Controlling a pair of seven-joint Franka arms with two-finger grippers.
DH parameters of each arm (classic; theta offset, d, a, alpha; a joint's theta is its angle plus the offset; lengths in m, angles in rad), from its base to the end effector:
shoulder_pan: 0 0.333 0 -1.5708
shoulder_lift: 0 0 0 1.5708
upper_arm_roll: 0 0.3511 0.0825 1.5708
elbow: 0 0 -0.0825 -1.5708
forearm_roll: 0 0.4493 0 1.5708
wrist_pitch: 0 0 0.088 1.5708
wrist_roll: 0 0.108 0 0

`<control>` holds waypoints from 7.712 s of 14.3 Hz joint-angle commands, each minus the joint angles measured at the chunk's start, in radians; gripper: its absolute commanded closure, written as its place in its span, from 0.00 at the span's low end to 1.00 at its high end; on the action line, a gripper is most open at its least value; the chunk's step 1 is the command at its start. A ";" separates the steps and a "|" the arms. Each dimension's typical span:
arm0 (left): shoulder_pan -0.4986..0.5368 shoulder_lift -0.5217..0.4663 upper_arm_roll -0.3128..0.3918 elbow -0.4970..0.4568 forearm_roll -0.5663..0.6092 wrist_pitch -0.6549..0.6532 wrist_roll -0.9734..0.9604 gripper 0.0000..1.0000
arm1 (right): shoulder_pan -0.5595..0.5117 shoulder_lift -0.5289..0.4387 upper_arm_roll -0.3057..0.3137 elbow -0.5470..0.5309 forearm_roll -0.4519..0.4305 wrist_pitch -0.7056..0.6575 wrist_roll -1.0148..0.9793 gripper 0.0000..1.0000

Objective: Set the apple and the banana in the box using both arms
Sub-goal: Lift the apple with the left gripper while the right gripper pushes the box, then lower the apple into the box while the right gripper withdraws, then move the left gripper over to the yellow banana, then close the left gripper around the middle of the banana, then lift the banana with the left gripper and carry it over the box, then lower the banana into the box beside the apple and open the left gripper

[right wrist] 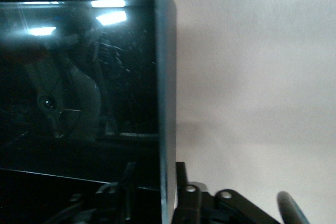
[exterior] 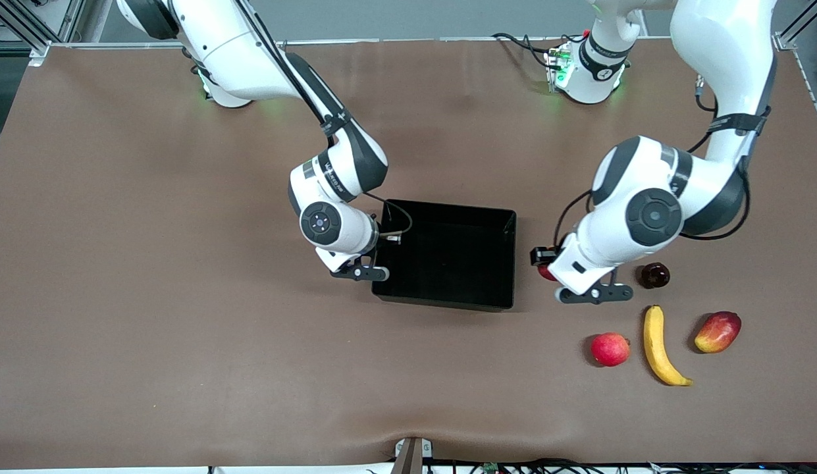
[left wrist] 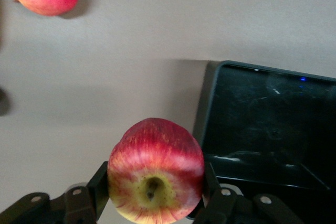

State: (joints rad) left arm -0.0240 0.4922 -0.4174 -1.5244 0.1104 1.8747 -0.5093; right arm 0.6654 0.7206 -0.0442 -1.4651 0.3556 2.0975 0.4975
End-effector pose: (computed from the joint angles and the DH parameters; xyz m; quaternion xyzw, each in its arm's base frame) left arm 0.6994 -0.2715 0.3898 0.9972 0.0320 -0.0649 0.0179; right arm 0.6274 0.4773 0.2377 -0.9896 0.0296 0.1073 0.0913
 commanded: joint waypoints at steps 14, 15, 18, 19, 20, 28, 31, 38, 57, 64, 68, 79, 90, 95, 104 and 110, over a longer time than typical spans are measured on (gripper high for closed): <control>-0.220 0.244 -0.009 0.029 0.012 0.199 -0.126 1.00 | -0.355 -0.283 -0.028 0.230 -0.248 -0.617 -0.184 0.00; -0.220 0.253 -0.009 0.026 0.021 0.199 -0.126 1.00 | -0.383 -0.330 -0.028 0.188 -0.265 -0.638 -0.221 0.00; -0.218 0.273 -0.008 -0.003 0.055 0.199 -0.141 1.00 | -0.443 -0.481 -0.031 0.042 -0.286 -0.575 -0.272 0.00; -0.212 0.275 -0.006 -0.017 0.057 0.198 -0.144 1.00 | -0.464 -0.534 -0.029 -0.012 -0.311 -0.547 -0.272 0.00; -0.212 0.275 -0.001 -0.025 0.057 0.198 -0.146 1.00 | -0.489 -0.593 -0.029 -0.074 -0.326 -0.503 -0.275 0.00; -0.162 0.117 0.006 -0.002 0.055 0.107 -0.167 0.00 | -0.681 -0.797 -0.029 -0.155 -0.333 -0.586 -0.674 0.00; -0.100 0.028 0.003 0.088 0.043 -0.059 -0.161 0.00 | -0.687 -0.781 -0.036 -0.069 -0.334 -0.648 -0.668 0.00; 0.131 0.005 0.006 0.116 0.058 -0.072 -0.016 0.00 | -0.699 -0.736 -0.037 -0.014 -0.346 -0.700 -0.668 0.00; 0.337 0.364 0.077 0.115 0.218 0.541 0.344 0.05 | -0.705 -0.730 -0.034 -0.014 -0.395 -0.694 -0.666 0.00; 0.348 0.405 0.080 0.099 0.232 0.547 0.344 0.63 | -0.710 -0.730 -0.034 -0.014 -0.394 -0.695 -0.665 0.00; 0.377 0.388 0.080 0.055 0.305 0.546 0.350 0.98 | -0.715 -0.730 -0.034 -0.014 -0.389 -0.695 -0.666 0.00; 0.351 0.158 -0.109 0.086 0.296 0.250 0.563 1.00 | -0.716 -0.722 -0.034 -0.009 -0.379 -0.686 -0.665 0.00; -0.068 0.140 -0.178 0.096 0.322 0.104 -0.012 1.00 | -0.738 -0.719 -0.034 -0.011 -0.379 -0.689 -0.665 0.00; -0.252 0.216 -0.164 0.141 0.333 0.199 -0.150 1.00 | -0.739 -0.719 -0.034 -0.012 -0.377 -0.689 -0.665 0.00; -0.524 0.307 0.074 0.148 0.341 0.415 -0.187 1.00 | -0.739 -0.719 -0.034 -0.012 -0.377 -0.692 -0.665 0.00; -0.522 0.365 0.081 0.147 0.397 0.425 -0.183 1.00 | -0.741 -0.719 -0.034 -0.014 -0.377 -0.694 -0.665 0.00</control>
State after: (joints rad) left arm -0.5440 0.8346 -0.3383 -1.4033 0.4714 2.2914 -0.6949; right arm -0.0553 -0.0100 -0.0912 -1.5006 -0.0202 1.4179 -0.1652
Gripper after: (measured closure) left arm 0.634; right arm 0.000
